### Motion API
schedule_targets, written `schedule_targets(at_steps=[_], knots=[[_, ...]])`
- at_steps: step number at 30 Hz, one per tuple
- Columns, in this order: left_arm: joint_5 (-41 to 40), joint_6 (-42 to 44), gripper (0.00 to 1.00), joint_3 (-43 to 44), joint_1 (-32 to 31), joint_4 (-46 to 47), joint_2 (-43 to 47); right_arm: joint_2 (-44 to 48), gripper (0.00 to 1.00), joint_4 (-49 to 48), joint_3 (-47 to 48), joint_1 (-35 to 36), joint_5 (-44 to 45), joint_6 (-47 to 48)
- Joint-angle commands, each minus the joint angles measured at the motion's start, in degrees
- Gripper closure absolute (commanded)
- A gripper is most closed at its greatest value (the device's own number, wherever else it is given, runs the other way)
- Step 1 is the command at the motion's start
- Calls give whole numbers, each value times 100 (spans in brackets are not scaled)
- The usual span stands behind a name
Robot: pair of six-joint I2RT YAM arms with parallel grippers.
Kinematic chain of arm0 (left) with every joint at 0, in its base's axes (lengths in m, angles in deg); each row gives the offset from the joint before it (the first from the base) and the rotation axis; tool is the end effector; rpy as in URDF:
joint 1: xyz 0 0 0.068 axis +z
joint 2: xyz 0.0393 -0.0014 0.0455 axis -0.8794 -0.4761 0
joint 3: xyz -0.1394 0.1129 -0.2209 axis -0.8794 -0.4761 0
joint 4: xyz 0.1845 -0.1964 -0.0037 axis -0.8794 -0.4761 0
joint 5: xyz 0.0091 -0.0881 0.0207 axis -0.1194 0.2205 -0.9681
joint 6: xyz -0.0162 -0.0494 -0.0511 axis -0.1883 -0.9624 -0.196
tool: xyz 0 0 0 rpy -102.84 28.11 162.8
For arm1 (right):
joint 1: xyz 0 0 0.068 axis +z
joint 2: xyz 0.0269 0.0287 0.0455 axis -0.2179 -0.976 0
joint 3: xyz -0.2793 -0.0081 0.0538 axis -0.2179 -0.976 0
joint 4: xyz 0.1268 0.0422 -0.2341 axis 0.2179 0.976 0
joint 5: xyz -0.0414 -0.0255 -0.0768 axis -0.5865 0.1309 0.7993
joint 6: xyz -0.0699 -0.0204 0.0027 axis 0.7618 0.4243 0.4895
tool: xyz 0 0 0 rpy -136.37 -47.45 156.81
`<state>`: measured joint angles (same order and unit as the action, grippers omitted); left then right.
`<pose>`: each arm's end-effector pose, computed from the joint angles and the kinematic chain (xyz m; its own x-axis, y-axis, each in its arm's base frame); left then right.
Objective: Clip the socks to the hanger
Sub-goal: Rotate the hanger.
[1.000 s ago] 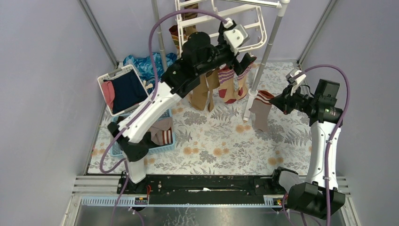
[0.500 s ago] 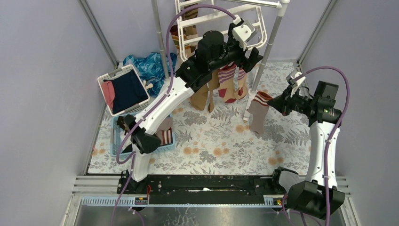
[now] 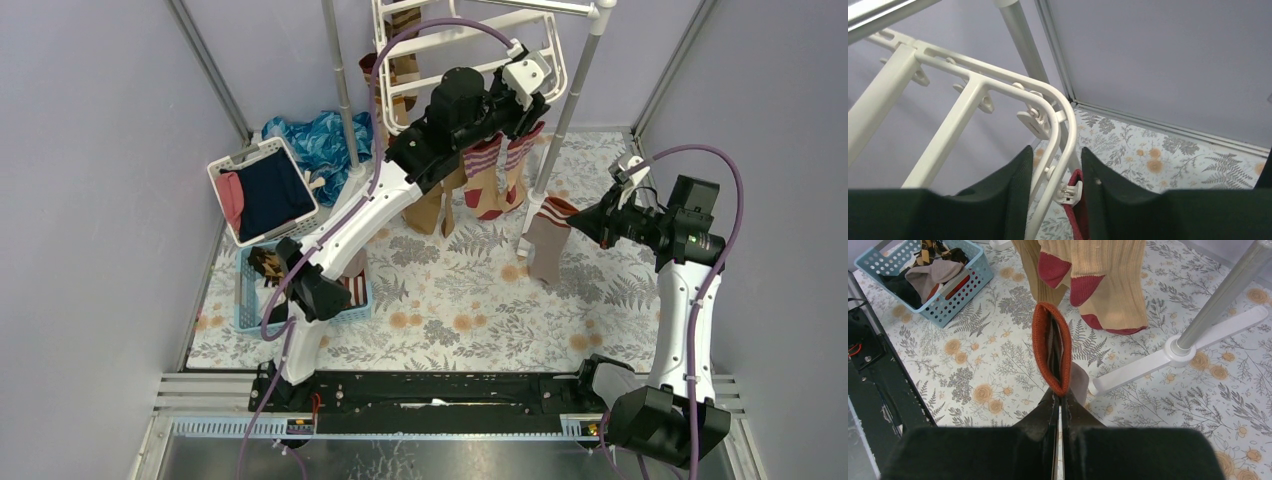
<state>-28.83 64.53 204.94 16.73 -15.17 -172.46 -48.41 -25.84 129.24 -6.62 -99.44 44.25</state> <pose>0.3547 -0.3673 0.4976 0.2090 0.0912 -0.9737 0.7885 0.5732 0.2230 0.2170 -0.0179 0.3678 -0.1438 -0.2195 -0.9650 -0.7640 0.6444 -0.0327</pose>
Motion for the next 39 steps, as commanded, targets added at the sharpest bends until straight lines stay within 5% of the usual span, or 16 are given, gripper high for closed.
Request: schedule_targets(at_steps=[1,5,15,22,25,29,34,39], knots=[[-261,453,62,-244,48,318,288,95,100,-31,-5,-31,-226,-24],[-450,765,75,-737,56,307,703,105,100,-9,-5,-38,-263,-10],[-714,1185,77,-1844,111,360,1528,96,100,7,-14,-40,-331,-4],[114,802,48,-2172,562,135,2131,113,100,11,-31,-44,-418,18],[805,16,35,-2503,1000,161,2598,122,100,13,-31,-40,-452,22],[1109,-1816,3,-3850,1619,1265,3476,121,100,18,-36,-40,-521,22],[1094,-3468,1,-5511,2352,2184,4507,139,100,10,-65,-48,-552,23],[-171,-3897,6,-6842,2697,2520,5345,157,100,-60,-102,-37,-671,-47]])
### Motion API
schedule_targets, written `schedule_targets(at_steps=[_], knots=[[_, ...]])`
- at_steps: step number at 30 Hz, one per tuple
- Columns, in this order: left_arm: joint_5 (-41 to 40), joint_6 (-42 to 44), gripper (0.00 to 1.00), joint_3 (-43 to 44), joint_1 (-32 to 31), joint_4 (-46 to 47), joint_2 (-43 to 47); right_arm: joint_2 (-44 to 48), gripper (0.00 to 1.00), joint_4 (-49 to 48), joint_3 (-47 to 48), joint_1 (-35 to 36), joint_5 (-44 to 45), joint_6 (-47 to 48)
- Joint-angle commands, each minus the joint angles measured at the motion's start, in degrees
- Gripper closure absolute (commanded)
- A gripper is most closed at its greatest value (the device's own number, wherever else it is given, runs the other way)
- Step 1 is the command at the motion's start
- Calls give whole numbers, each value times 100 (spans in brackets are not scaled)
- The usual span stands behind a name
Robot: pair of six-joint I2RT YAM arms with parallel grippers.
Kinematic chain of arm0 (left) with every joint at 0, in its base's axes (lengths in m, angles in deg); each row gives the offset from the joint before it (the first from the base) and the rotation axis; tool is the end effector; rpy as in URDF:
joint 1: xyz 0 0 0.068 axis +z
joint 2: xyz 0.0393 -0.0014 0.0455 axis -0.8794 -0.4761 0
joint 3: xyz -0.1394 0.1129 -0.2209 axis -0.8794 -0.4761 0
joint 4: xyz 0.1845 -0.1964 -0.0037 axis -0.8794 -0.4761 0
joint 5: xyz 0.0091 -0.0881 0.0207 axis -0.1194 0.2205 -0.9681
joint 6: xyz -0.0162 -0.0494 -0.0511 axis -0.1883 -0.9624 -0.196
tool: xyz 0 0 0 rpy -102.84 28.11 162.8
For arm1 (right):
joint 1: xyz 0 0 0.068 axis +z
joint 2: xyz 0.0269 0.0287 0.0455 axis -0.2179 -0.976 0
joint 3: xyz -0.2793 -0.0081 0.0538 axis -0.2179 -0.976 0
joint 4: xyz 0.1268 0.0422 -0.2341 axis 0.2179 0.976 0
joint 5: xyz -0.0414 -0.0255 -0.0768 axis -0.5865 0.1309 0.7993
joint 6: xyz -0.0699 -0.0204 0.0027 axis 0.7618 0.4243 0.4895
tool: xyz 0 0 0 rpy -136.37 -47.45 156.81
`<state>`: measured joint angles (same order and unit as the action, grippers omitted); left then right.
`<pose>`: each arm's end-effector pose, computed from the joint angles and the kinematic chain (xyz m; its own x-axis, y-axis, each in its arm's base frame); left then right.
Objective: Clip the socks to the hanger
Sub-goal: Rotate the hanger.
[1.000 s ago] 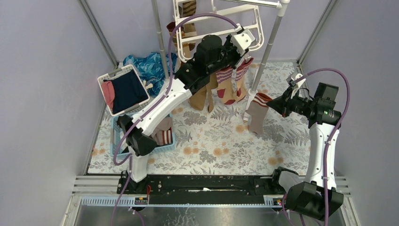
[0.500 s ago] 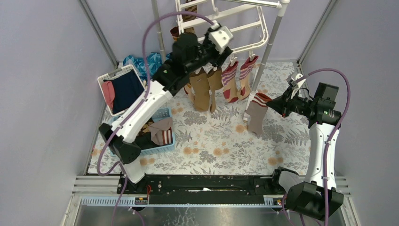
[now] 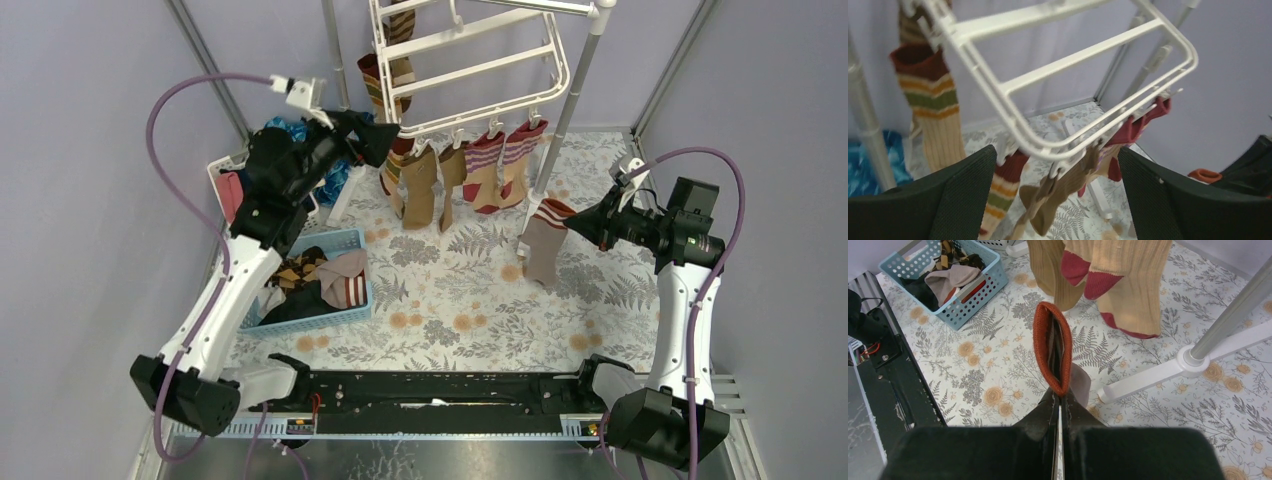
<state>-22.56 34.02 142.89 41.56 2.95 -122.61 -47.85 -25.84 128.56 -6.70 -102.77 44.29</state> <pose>0.2757 -0.1183 0.4790 -0.0465 -0.3006 -0.9526 0.6006 0.7536 -0.2671 0.2128 -0.0152 0.3677 -0.1248 -0.1937 -0.9731 -0.7923 0.6099 -0.0198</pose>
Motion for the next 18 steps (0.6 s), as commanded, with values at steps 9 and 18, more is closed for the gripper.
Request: schedule_targets(at_steps=[9,18], knots=[[-1154,-2980,11,-386,300,382,-340,184,100,-245,-166,-35,-318,-198],[-2668,-3446,1,780,-376,-1258,-1178,205,100,-316,-205,-39,-345,-266]])
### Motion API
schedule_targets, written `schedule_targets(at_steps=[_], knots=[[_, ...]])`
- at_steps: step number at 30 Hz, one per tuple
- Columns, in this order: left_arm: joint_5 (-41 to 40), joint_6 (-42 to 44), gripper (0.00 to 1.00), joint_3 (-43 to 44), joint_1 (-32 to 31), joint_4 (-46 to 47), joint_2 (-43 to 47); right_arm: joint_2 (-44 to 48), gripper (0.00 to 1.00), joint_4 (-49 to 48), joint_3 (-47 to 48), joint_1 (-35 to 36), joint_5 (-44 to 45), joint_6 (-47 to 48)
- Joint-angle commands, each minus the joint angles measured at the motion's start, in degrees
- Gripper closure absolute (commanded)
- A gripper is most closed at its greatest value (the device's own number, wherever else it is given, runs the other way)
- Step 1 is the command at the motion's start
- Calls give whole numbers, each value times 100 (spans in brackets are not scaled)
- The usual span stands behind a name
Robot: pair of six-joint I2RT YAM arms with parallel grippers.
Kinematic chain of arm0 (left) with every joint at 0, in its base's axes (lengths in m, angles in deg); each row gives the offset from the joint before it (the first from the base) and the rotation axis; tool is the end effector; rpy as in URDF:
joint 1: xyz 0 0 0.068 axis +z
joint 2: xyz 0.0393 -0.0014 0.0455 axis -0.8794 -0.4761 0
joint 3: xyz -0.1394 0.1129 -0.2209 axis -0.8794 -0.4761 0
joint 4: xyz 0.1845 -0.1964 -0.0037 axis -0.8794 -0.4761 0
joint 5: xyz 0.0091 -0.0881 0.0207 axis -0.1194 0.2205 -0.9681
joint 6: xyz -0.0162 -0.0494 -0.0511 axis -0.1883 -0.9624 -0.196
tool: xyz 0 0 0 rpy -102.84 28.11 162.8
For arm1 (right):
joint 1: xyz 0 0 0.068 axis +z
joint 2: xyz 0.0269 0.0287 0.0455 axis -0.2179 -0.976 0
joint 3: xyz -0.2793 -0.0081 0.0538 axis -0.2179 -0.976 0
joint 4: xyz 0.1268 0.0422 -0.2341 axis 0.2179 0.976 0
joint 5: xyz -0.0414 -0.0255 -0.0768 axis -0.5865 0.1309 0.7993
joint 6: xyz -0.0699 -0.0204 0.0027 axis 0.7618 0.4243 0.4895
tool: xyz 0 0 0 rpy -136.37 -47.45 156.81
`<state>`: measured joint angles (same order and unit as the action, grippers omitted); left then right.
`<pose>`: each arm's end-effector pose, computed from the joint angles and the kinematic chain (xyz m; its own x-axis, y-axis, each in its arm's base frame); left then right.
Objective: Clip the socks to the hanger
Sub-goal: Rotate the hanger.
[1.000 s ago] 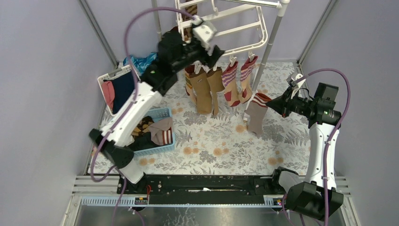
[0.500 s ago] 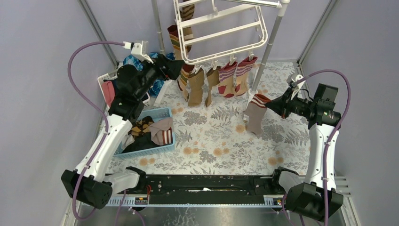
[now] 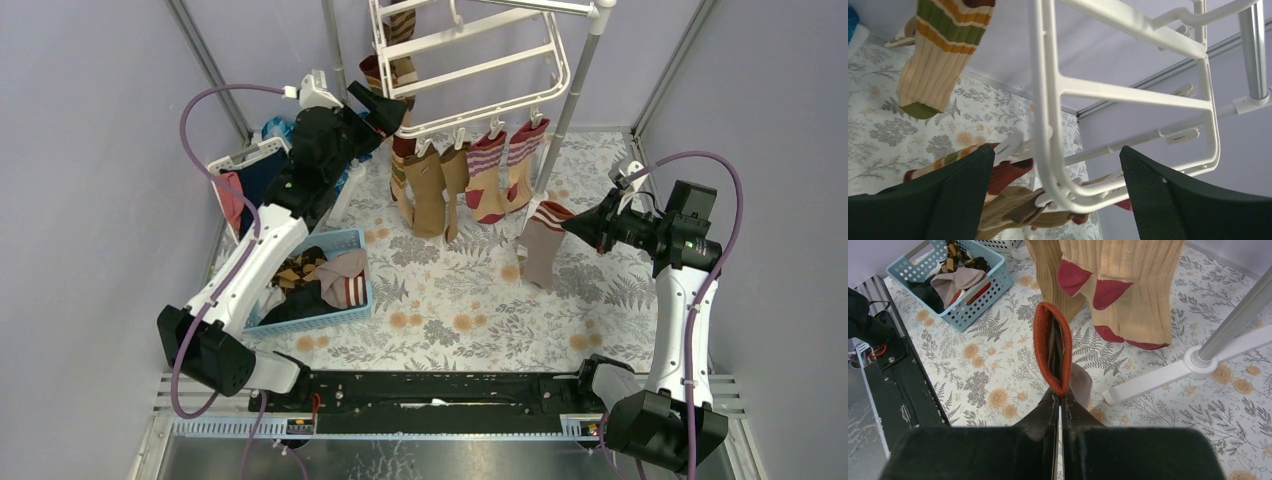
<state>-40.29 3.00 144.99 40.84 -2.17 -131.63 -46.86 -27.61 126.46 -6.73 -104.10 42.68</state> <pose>0.3313 -0.1236 0.4329 -0.2821 -0.7011 -0.6549 0.1724 0.6344 -0.7535 0.2101 -0.0138 0.3620 -0.1288 -0.1701 -0.9770 -0.7996 0.6006 0.0008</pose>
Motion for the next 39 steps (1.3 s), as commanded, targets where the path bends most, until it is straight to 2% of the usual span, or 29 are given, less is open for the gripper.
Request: schedule_targets(at_steps=[1,4,9,15,18,25,33,39], knots=[[-1037,-355,1,690,-369,-871,-374,121,100,-143,1,-34,-203,-110],[-1240,-337,2,863,-491,-1025,-545,149,100,-163,-21,-35,-190,-117],[-1194,-268,30,736,-567,-861,-514,160,100,-174,-23,-34,-176,-114],[-1228,-142,57,706,-548,-800,-506,160,100,-181,-26,-34,-176,-117],[-1245,-13,66,756,-456,-813,-539,166,100,-183,-26,-35,-165,-117],[-908,275,79,838,91,-833,-590,181,100,-174,-26,-32,-171,-117],[-512,692,79,1284,766,-965,-837,195,100,-174,-26,-37,-167,-105],[131,766,77,1601,1314,-943,-1085,181,100,-174,-27,-30,-167,-110]])
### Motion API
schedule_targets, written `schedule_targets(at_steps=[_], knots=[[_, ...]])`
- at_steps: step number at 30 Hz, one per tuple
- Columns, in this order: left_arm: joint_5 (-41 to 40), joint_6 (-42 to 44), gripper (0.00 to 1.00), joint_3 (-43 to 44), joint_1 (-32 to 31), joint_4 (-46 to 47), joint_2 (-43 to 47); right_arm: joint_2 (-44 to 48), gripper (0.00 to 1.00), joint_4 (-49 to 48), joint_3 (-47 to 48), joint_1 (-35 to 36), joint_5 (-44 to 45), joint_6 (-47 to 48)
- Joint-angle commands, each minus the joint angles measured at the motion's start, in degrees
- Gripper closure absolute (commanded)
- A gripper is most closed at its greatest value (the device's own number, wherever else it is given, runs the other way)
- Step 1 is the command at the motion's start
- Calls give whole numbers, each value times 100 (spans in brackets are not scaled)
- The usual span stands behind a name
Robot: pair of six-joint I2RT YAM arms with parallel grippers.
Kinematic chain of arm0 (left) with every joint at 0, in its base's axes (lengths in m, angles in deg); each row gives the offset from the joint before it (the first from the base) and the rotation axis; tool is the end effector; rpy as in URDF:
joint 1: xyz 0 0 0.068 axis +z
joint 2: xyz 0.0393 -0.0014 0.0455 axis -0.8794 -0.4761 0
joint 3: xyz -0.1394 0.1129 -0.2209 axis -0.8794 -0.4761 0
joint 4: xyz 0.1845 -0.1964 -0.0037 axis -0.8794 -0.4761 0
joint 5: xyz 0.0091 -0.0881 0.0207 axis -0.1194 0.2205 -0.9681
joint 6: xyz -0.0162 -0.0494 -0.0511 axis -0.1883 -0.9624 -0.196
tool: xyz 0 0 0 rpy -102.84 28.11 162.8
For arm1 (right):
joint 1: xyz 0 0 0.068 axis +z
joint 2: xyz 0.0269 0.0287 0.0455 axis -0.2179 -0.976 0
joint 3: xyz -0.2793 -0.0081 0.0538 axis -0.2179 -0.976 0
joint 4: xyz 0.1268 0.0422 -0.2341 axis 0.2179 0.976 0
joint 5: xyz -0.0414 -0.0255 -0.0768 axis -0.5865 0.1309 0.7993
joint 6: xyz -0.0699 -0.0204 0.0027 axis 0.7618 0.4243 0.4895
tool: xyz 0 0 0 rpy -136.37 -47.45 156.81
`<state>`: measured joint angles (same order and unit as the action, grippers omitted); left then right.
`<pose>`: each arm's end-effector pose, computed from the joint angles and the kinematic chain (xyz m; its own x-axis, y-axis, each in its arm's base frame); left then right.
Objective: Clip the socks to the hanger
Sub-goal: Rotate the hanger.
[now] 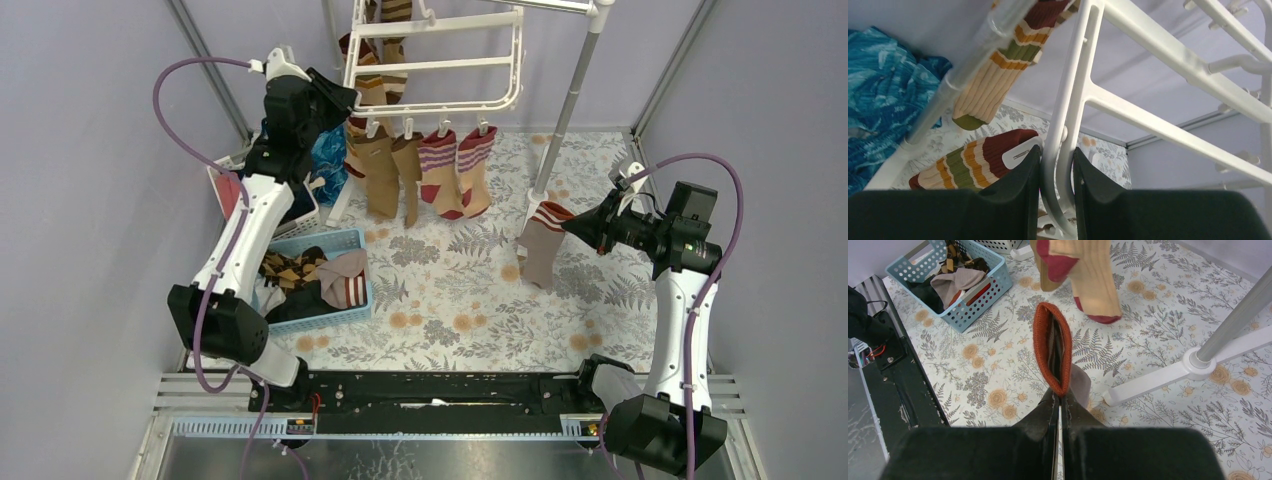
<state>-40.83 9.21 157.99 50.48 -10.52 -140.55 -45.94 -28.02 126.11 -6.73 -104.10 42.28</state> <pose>0.3837 -0.0729 0.4461 -0.2001 -0.6539 -0.7297 0.0246 0.7411 -0.6709 0.2068 -0.0127 0.3635 -0.1186 -0.1715 -0.9780 -0.7987 0.6017 -0.0086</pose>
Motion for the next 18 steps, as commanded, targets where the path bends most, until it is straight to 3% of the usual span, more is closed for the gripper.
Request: schedule_targets(at_steps=[1,11,15,18], knots=[[267,170,77,358,412,-132,-237,86,100,-135,3,-30,-167,-68],[983,327,69,904,1017,-97,-707,85,100,-131,0,-29,-176,-69],[1307,441,59,1019,1100,17,-768,89,100,-132,-7,-35,-176,-64],[1482,630,46,742,1288,259,-498,105,100,-130,-4,-32,-176,-59]])
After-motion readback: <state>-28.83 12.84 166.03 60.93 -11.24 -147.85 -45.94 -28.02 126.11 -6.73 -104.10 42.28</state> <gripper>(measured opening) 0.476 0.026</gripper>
